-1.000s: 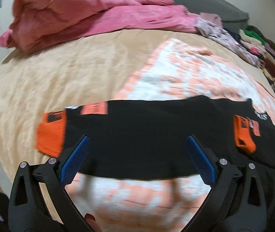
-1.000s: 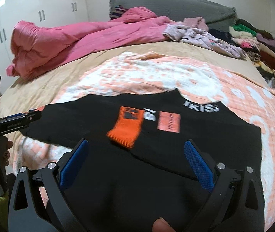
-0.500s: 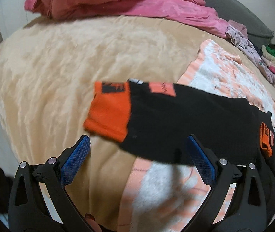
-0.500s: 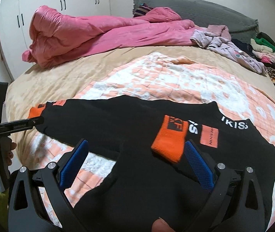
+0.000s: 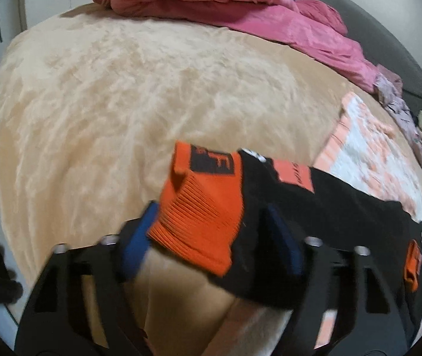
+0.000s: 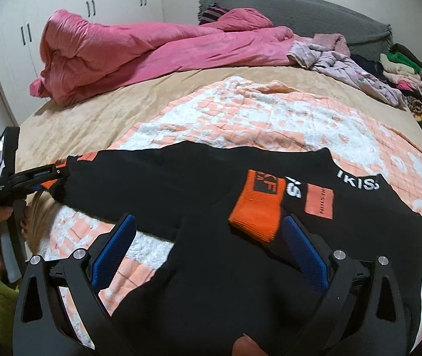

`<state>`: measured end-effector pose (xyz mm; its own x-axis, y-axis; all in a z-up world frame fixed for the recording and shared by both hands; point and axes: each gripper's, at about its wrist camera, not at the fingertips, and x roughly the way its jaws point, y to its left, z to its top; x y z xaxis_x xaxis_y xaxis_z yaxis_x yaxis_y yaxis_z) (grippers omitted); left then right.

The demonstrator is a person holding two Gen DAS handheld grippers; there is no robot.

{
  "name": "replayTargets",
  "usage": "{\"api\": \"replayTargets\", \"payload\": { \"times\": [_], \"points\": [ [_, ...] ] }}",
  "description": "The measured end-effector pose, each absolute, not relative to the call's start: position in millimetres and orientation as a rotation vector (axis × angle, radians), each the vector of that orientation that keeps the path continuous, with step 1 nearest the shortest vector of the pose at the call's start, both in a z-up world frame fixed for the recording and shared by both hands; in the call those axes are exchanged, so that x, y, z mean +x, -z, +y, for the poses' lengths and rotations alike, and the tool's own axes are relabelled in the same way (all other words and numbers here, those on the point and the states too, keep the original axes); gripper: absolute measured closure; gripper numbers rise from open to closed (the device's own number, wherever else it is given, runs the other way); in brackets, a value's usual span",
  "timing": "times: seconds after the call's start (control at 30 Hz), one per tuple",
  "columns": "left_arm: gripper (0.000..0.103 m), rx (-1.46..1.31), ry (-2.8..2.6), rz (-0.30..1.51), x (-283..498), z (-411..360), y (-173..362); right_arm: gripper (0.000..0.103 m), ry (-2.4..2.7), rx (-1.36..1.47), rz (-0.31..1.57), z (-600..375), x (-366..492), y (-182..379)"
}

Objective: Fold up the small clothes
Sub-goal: 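Move the left tool to the other sleeve and grasp its orange cuff, then fold the sleeve across the shirt body with the left tool and release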

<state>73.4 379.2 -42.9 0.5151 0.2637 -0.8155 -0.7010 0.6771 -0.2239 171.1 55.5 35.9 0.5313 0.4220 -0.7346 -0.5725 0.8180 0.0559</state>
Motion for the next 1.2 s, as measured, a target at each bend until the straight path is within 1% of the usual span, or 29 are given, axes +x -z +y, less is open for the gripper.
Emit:
{"api": "replayTargets", "payload": {
  "times": [0.03, 0.1, 0.17, 0.4, 0.57, 0.7, 0.97, 1.2],
  "points": [
    [0.065, -0.568, -0.622, 0.827, 76.4, 379.5, 41.9, 0.005, -0.592, -0.197, 0.818, 53.4, 171.6, -35.7],
    [0.089, -0.587, -0.591, 0.815, 78.8, 377.5, 40.1, 0.005, -0.575, -0.186, 0.825, 47.1, 173.4, -34.8],
    [0.095, -0.573, -0.582, 0.803, 79.9, 371.2, 33.8, 0.005, -0.564, -0.175, 0.83, 41.2, 174.4, -33.2],
    [0.096, -0.562, -0.458, 0.711, 80.8, 336.6, -12.0, 0.005, -0.523, -0.129, 0.854, 19.0, 179.3, -26.6],
    [0.096, -0.532, -0.301, 0.667, 95.9, 290.7, -48.4, 0.005, -0.495, -0.09, 0.852, -1.3, 180.7, -27.6],
    [0.096, -0.507, -0.211, 0.657, 110.4, 256.4, -64.7, 0.005, -0.47, -0.062, 0.843, -19.7, 180.7, -30.6],
    [0.096, -0.472, -0.074, 0.681, 142.3, 197.5, -73.8, 0.005, -0.401, 0.005, 0.825, -67.6, 181.5, -36.3],
    [0.096, -0.443, 0.025, 0.716, 170.6, 145.4, -69.7, 0.005, -0.329, 0.066, 0.809, -111.3, 181.7, -39.2]
  ]
}}
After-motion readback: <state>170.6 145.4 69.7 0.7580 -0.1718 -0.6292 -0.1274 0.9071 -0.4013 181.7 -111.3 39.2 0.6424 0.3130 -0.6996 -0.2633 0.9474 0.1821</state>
